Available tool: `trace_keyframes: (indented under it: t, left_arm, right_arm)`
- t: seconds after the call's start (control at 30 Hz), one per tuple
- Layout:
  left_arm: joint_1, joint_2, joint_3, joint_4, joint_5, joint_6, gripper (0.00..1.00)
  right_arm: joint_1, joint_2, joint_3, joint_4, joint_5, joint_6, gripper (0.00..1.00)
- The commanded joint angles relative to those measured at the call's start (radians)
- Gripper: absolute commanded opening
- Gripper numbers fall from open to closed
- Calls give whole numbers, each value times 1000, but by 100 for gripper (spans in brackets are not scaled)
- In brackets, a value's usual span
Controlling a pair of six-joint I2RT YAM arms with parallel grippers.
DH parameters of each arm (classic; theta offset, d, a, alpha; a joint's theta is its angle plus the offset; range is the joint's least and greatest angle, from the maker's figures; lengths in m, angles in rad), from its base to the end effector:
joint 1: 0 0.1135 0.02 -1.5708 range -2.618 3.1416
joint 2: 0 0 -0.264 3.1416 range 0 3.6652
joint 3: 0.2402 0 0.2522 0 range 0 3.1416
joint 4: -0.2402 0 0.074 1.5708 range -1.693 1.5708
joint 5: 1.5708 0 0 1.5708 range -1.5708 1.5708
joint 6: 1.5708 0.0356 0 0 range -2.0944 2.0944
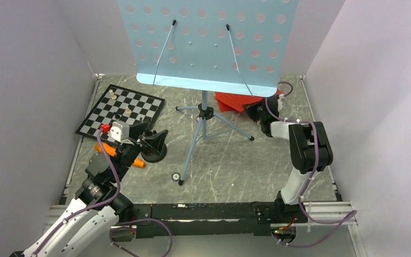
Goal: Pack up the instrument practice props
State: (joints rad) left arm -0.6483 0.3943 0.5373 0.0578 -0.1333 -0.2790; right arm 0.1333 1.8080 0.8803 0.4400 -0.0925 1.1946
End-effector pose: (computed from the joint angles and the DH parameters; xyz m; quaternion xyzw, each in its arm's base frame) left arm 0.0963 -0.0670 0.3310 0.0652 0.6300 -0.3079 0.7100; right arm 0.3699 0.0529 0.1588 0.4127 0.7503 0.3485 0.3811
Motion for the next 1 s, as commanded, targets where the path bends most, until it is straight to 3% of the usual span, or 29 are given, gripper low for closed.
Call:
trace_keyframes:
  t: [0.0, 0.1, 0.4, 0.43, 0.6, 0.67, 0.8, 0.97]
  left_arm:
    - [1, -18, -11, 9, -12, -8, 90]
    - [2, -18, -10, 8, -13, -1, 90]
    - [2, -17, -12, 4, -13, 0, 90]
    - [1, -16, -13, 0, -12, -3, 90]
    - [1, -26, -17, -10, -19, -2, 90]
    - [1, -27, -17, -12, -21, 0, 90]
    - [2, -23, -14, -16, -16, -2, 90]
    - [2, -23, -8, -29, -20, -3, 91]
  right_arm:
    - [-6, -38, -10, 132, 180, 83, 0]
    - [-6, -11, 32, 71, 185, 72, 0]
    - [-6, 154, 215, -59, -16, 4, 0]
    - [-6, 165, 224, -67, -29, -1, 3]
    - [-6, 152, 218, -91, -43, -22, 45]
    - [-6, 130, 221, -119, -41, -40, 57]
    - [-6, 68, 229, -176, -42, -74, 70]
    - [-9, -29, 248, -293, -42, -161, 74]
